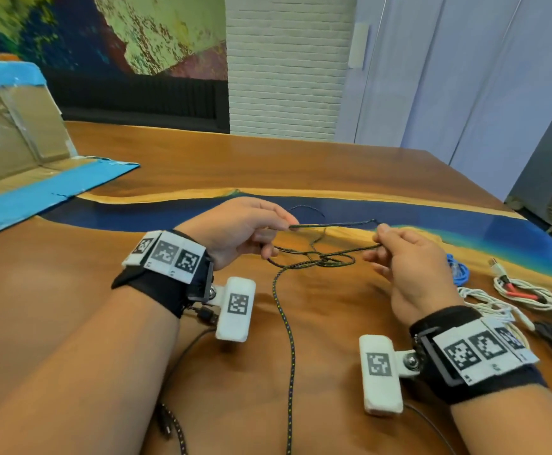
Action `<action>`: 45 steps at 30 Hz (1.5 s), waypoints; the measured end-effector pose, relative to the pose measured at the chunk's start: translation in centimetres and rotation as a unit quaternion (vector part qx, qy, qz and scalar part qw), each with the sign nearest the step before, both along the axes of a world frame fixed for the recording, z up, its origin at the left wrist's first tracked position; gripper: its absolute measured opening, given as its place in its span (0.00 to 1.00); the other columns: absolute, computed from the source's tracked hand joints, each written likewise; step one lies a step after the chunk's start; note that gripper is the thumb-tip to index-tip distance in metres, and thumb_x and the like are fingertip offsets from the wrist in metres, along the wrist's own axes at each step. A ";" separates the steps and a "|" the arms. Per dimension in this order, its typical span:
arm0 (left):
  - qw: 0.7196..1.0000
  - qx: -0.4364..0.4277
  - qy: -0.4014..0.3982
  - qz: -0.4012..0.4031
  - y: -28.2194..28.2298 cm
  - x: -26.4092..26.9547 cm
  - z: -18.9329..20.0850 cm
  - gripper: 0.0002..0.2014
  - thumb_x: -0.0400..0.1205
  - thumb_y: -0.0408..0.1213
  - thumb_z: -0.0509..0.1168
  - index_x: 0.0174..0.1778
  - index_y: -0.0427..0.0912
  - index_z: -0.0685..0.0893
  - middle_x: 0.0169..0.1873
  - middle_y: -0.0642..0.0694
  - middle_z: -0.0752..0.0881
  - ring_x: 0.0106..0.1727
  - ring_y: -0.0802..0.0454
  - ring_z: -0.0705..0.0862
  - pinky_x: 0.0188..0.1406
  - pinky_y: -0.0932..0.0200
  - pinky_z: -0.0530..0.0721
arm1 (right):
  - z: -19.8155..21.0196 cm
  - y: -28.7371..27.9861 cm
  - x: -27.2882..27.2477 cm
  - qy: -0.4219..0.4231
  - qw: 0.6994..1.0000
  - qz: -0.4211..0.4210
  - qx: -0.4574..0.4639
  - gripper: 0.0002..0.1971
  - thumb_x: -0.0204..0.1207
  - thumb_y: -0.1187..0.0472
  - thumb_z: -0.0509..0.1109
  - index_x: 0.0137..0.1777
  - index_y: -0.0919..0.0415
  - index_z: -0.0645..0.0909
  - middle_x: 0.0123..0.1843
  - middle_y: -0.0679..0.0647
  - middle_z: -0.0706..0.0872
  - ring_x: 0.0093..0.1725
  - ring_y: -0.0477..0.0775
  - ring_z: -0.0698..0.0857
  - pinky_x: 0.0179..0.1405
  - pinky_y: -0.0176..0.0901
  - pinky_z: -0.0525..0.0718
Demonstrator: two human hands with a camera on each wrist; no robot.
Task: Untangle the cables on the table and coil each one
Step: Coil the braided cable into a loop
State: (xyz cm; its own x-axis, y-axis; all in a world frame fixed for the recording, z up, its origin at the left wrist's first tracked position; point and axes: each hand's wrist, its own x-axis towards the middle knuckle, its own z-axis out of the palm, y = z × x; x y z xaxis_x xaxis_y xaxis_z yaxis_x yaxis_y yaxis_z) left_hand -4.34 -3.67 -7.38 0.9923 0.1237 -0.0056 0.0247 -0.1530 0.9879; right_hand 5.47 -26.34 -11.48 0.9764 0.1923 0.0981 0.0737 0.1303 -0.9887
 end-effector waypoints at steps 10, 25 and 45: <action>0.966 -0.197 -0.147 0.080 -0.8 0.6 0.3 0.14 0.92 0.30 0.55 0.60 0.43 0.87 0.58 0.47 0.93 0.37 0.48 0.89 0.40 0.53 0.87 | 0.4 1.4 -3.3 0.103 0.964 0.240 -0.053 0.25 0.72 0.52 0.79 0.69 0.49 0.78 0.65 0.63 0.86 0.50 0.63 0.92 0.37 0.57 0.92; 0.998 -0.036 -0.015 0.040 -2.3 0.4 0.1 0.15 0.89 0.49 0.65 0.71 0.56 0.84 0.66 0.49 0.89 0.59 0.43 0.92 0.52 0.47 0.87 | 2.2 1.4 -3.6 0.114 0.939 0.203 0.252 0.14 0.90 0.65 0.56 0.57 0.69 0.84 0.41 0.59 0.89 0.42 0.53 0.93 0.42 0.41 0.92; 0.899 -0.306 -0.182 0.255 0.5 0.9 0.9 0.10 0.88 0.33 0.65 0.64 0.35 0.82 0.61 0.39 0.87 0.54 0.43 0.93 0.51 0.56 0.91 | 1.3 1.7 -4.9 0.109 0.933 0.340 0.036 0.09 0.77 0.59 0.69 0.51 0.64 0.83 0.36 0.60 0.86 0.21 0.46 0.81 0.15 0.36 0.81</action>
State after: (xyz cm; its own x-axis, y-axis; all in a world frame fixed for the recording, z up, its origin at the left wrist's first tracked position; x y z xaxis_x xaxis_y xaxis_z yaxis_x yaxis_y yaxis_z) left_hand -3.46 -3.21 -6.44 0.7570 0.6477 0.0862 -0.4048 0.3613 0.8400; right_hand 0.62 -24.67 -10.17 0.6293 0.7754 -0.0521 -0.2528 0.1409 -0.9572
